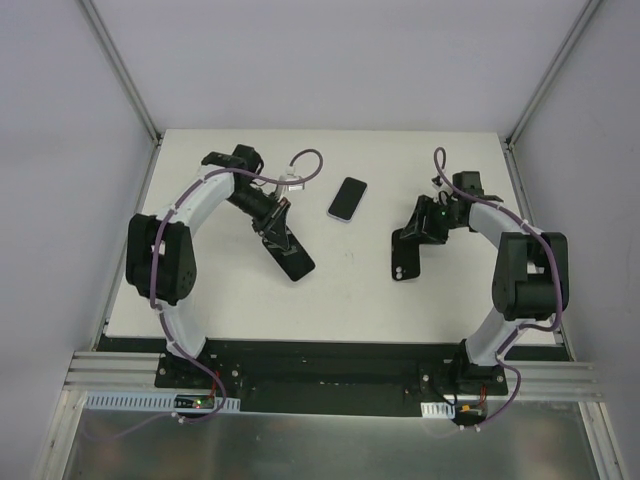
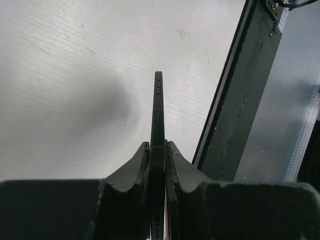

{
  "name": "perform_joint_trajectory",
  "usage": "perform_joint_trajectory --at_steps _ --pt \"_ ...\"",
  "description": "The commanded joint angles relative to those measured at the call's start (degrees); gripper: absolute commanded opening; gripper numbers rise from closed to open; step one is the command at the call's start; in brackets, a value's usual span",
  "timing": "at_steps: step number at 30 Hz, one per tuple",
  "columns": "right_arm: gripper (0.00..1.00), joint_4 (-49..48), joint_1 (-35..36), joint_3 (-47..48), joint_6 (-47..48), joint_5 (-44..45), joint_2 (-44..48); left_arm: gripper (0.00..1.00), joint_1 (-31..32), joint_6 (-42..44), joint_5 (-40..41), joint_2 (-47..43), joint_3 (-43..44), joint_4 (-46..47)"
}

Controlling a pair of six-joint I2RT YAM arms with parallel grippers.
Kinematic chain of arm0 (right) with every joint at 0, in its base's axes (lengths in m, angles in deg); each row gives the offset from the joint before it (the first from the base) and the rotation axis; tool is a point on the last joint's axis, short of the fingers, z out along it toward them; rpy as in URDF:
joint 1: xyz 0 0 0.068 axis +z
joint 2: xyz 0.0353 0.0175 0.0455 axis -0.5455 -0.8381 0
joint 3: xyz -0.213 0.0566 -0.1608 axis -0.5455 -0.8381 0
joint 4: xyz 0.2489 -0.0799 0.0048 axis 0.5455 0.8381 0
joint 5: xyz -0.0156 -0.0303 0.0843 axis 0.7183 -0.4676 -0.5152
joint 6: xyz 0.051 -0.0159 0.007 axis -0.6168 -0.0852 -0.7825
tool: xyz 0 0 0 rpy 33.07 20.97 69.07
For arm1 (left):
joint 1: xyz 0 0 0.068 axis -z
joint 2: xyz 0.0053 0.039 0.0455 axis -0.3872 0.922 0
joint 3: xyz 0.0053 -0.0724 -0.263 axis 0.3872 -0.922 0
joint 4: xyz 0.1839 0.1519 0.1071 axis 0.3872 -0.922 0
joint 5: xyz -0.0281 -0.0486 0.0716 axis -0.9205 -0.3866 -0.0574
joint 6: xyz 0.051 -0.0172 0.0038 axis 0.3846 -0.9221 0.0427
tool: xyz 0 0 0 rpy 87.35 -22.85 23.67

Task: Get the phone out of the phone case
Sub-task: Place the phone case at the center of the board.

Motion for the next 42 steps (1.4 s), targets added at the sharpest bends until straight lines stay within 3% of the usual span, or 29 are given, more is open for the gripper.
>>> perform_joint_trajectory --at_steps 1,4,9,19,24,34,42 --pt "0.6 1.22 -0.11 1.73 0.59 2.0 1.4 0.0 0.66 3.47 -8.6 4.45 5.53 -6.05" --pt "0.82 1.4 -0.02 1.64 0.86 4.02 2.71 0.0 3.55 3.56 -8.79 8.06 9.74 -7.55" --pt "0.99 2.37 -0.02 0.59 2.35 4.82 5.52 0.0 10.85 1.37 -7.91 15.7 18.18 -8.25" --pt "0.99 5.35 -1.34 -4.25 5.07 5.96 13.87 0.0 16.31 -8.12 -8.97 35.3 41.11 -10.01" --pt "0.99 8.52 -4.41 -6.36 6.48 4.65 17.57 0.01 18.68 -12.42 -8.35 41.63 48.59 -10.01" --pt "0.99 10.81 -5.65 -9.0 7.8 2.71 21.79 0.35 19.74 -25.17 -1.94 49.46 53.44 -1.41" --pt "0.99 10.98 -5.65 -9.7 8.06 2.09 22.58 0.53 20.0 -26.76 0.96 50.79 53.97 0.36"
